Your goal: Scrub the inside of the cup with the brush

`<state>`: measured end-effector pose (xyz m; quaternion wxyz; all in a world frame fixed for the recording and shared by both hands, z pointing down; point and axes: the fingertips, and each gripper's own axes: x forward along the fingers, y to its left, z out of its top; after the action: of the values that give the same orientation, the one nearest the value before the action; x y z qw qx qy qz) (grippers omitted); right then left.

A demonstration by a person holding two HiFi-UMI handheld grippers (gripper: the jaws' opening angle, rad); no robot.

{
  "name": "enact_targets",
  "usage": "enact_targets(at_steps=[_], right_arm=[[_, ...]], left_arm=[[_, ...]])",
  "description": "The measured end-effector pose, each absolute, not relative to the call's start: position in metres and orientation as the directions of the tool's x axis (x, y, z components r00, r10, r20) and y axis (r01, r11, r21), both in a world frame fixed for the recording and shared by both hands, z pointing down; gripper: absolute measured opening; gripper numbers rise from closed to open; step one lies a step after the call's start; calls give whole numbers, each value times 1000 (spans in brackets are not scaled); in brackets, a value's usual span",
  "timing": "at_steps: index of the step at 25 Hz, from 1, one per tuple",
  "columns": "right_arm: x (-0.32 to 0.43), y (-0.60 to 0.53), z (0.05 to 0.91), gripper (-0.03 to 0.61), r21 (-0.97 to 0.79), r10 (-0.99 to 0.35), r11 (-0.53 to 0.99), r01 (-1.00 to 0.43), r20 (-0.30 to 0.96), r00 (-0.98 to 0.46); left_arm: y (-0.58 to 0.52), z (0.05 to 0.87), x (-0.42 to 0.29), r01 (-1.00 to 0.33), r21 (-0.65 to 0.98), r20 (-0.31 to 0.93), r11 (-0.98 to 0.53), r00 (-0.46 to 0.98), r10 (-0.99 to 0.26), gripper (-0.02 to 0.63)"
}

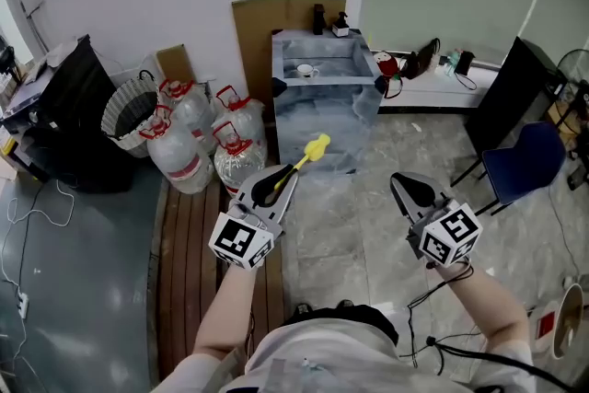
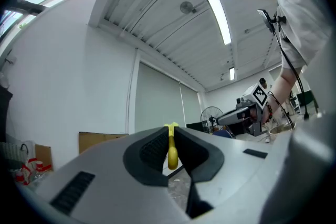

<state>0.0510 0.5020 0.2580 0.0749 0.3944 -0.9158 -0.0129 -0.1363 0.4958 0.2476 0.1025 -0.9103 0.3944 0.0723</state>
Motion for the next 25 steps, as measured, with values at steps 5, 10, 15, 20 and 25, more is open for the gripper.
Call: enact_targets(at_steps=[5,10,15,20,25], right_arm=[[49,496,252,17,72,-741,670,-739,127,-659],[36,489,254,18,32,-719,692,-721,119,-685],[27,483,263,27,13,-709,701,-713,122,-695],[31,475,269,189,3,-709,700,-714,127,-694],[43,459,276,196,-12,-718,688,-726,134,-682]], left_arm=[[500,247,-142,-733,-111,-240,-671,675,-698,35],[500,255,-150,-740,-93,-227,-666,668,-709,35],[497,258,-159,-748,-104,-204,-656,661,-722,35],[486,264,-156,-742,-109,-200,-661,668,-717,35],[469,264,-144,-734,-112,-181,-670,678,-713,35]])
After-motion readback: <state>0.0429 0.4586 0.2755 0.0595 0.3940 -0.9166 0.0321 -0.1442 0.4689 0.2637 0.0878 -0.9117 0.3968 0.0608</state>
